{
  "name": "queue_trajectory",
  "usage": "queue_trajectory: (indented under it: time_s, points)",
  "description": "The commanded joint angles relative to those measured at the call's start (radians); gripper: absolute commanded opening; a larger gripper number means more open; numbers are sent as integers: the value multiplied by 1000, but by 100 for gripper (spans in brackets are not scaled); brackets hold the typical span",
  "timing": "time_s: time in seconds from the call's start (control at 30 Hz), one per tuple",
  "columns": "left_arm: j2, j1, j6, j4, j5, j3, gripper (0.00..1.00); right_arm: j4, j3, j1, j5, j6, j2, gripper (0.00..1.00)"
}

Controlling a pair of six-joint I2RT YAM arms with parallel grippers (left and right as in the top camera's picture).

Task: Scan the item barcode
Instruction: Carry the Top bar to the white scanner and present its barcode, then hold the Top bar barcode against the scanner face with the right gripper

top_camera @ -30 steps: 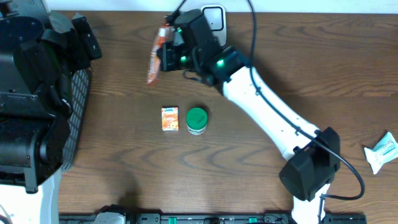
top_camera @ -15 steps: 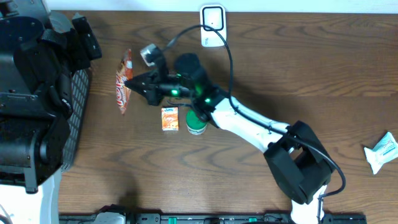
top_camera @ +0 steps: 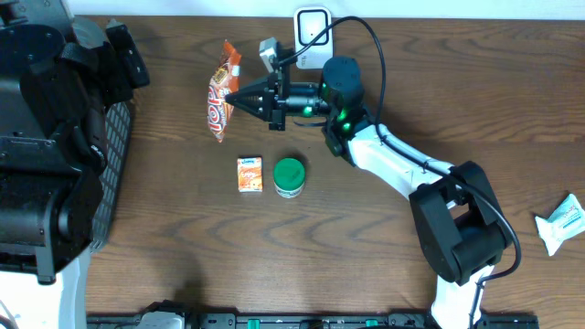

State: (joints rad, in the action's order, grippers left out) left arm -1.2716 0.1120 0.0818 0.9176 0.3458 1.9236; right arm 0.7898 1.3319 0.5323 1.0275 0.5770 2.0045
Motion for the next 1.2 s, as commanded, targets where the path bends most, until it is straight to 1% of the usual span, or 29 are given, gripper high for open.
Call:
queue_trajectory:
  time_s: [0.0,0.2,0.33,0.4,0.53,0.63,0.73,0.77,0.87,0.97,1.03,1.17]
  points:
    - [3,-4,8,2,3,-5,98,10,-3,-52,13,2,2,1]
    - [3,-4,8,1,3,-5,98,154,-2,-144,-113,15,43,1]
    - [3,-4,9,1,3,-5,98,171,9,-182,-248,20,89,1]
    - [3,-4,8,2,3,-5,98,214,35,-199,-291,21,132,1]
    - [3,-4,8,1,3,-5,98,307,173,-227,-299,47,266,1]
    - [3,-4,8,1,3,-5,98,306,334,-238,-323,55,391,1]
    - [3,-4,9,2,3,-5,98,306,531,-263,-323,85,537,1]
    - [3,-4,8,1,3,-5,98,306,621,-274,-323,103,603,1]
    - [3,-4,8,2,3,-5,98,276,763,-298,-340,129,714,1]
    - [3,-4,8,1,3,-5,98,246,826,-325,-369,153,784,1]
    - [3,-4,9,1,3,-5,98,255,834,-340,-376,178,813,1]
    - [3,-4,8,2,3,-5,98,245,834,-356,-376,171,837,1]
